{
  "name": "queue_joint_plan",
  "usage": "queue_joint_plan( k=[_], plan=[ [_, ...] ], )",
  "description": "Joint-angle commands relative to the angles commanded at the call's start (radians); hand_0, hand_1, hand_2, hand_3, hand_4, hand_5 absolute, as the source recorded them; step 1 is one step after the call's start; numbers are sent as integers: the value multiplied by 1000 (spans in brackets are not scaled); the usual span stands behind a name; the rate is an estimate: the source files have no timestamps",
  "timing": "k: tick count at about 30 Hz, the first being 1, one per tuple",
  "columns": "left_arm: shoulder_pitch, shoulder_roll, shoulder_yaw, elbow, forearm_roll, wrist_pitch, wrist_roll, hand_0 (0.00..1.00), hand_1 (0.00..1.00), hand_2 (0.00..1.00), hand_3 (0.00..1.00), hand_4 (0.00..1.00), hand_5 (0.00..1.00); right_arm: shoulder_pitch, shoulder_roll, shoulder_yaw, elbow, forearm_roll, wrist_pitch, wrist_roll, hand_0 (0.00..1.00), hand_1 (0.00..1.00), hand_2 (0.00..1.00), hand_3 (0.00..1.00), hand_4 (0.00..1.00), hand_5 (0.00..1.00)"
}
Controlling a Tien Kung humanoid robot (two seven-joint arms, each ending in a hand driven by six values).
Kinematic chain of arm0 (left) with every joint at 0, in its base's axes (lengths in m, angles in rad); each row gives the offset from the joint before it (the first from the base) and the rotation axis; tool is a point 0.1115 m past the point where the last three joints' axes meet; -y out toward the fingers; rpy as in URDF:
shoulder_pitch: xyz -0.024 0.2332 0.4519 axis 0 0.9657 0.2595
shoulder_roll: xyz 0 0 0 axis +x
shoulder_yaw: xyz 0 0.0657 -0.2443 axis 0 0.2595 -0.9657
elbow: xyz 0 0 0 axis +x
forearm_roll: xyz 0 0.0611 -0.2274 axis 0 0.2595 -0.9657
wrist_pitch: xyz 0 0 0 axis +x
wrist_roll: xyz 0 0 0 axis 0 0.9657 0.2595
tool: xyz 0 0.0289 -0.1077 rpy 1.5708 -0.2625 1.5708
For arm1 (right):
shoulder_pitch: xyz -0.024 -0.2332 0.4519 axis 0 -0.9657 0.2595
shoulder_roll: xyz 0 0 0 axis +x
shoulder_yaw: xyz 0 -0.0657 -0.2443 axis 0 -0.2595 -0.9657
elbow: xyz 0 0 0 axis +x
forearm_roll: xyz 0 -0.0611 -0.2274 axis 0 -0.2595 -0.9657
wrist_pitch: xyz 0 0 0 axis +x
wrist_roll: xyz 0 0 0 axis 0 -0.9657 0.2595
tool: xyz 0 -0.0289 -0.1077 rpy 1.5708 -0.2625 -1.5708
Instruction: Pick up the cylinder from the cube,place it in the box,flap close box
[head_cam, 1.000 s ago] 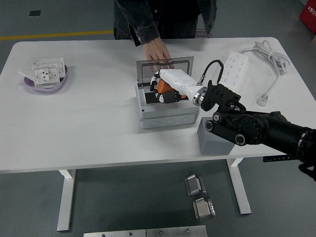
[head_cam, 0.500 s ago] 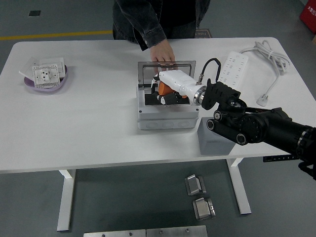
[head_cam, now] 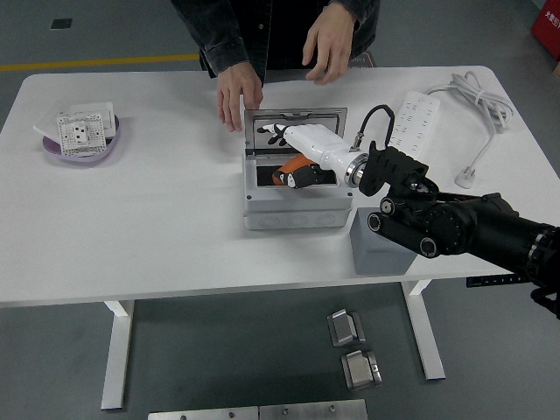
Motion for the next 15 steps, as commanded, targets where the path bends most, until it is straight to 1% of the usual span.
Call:
queue_joint_plan(
  k=[3, 4, 5, 7, 11, 15],
  plan=[
    [1, -1, 0, 0, 0, 0, 0, 636, 646, 606, 630, 670, 339, -5, -5, -13, 7, 17, -17, 2, 825, 769, 808, 971, 714, 69],
    [1, -1, 0, 0, 0, 0, 0, 636, 646, 606, 630, 669, 340, -8, -10, -22, 15, 29, -27, 3, 829, 769, 811, 974, 732, 84],
    [2, -2, 0, 1, -1, 0, 0, 636, 646, 606, 630, 669, 340, -13, -16, -28, 27, 41, -37, 3, 829, 769, 811, 974, 732, 84],
    [6, -3, -2, 1, -2, 0, 0, 636, 646, 606, 630, 669, 340, -29, -41, -3, 65, 44, -38, -8, 829, 769, 811, 974, 732, 84],
    [16, -6, -1, 2, -5, 0, 2, 636, 646, 606, 630, 668, 340, -62, -100, 78, 157, -2, -17, -45, 828, 769, 805, 978, 743, 101],
    [23, -9, -5, 2, -4, 0, 2, 636, 646, 606, 630, 668, 340, -88, -162, 165, 260, -76, 21, -94, 828, 769, 805, 978, 743, 101]
  ],
)
